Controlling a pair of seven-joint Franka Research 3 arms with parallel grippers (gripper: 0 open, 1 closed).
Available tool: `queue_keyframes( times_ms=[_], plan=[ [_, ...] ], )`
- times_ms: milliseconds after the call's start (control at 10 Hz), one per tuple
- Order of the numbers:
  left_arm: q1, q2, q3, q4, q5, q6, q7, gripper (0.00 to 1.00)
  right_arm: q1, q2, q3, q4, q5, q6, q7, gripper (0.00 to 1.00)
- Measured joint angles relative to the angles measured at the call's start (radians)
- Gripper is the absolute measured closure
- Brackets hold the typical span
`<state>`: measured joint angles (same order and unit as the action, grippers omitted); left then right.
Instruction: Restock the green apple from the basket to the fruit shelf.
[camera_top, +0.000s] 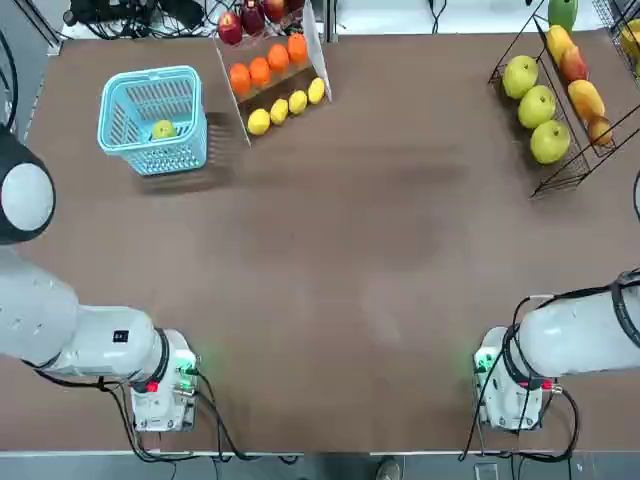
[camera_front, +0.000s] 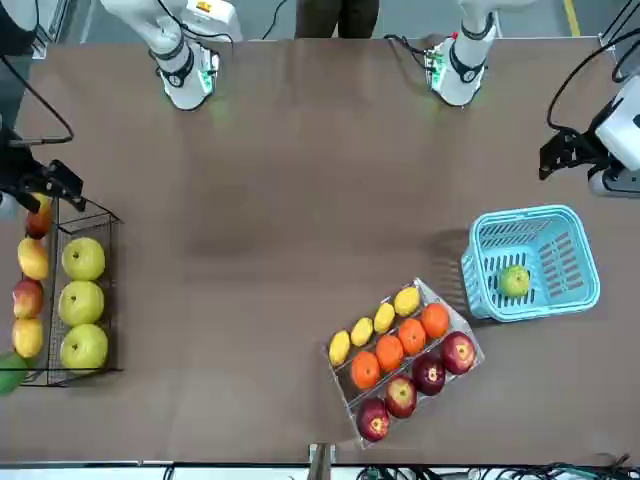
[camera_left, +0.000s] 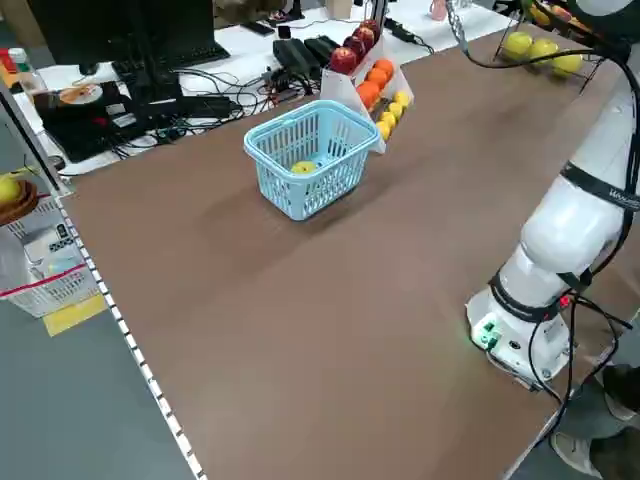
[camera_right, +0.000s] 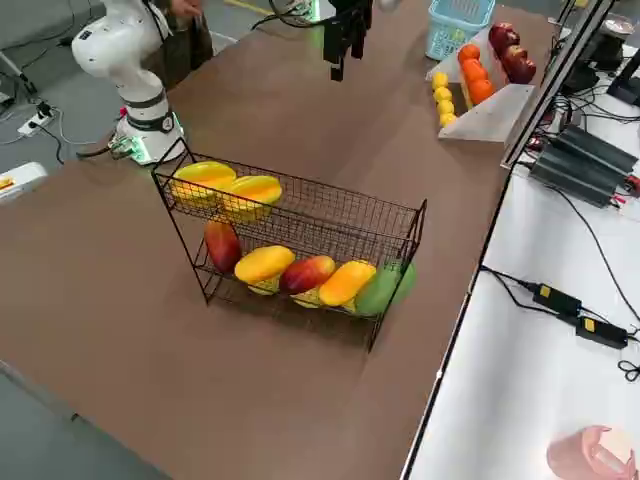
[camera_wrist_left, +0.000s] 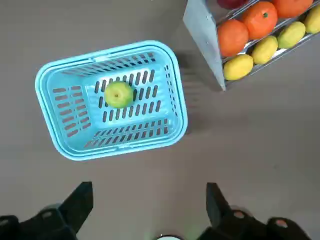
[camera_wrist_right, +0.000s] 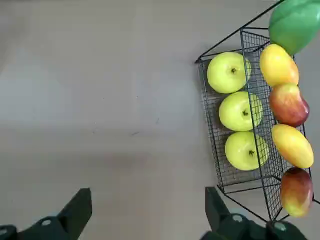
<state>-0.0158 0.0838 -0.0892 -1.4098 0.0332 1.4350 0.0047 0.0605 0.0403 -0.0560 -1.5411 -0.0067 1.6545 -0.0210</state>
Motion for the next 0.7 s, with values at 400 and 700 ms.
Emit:
queue_keyframes(
  times_ms=[400,700],
  plan=[
    [0.007,0.002,0.003,-0.003,-0.009,0.000,0.000,0.00,0.000,0.000,0.000,0.000,0.000,-0.007,0.000,0.00],
    [0.037,0.042,0.009,-0.009,-0.022,0.063,-0.011,0.00,0.000,0.000,0.001,0.000,0.001,-0.015,0.000,0.00]
  ],
)
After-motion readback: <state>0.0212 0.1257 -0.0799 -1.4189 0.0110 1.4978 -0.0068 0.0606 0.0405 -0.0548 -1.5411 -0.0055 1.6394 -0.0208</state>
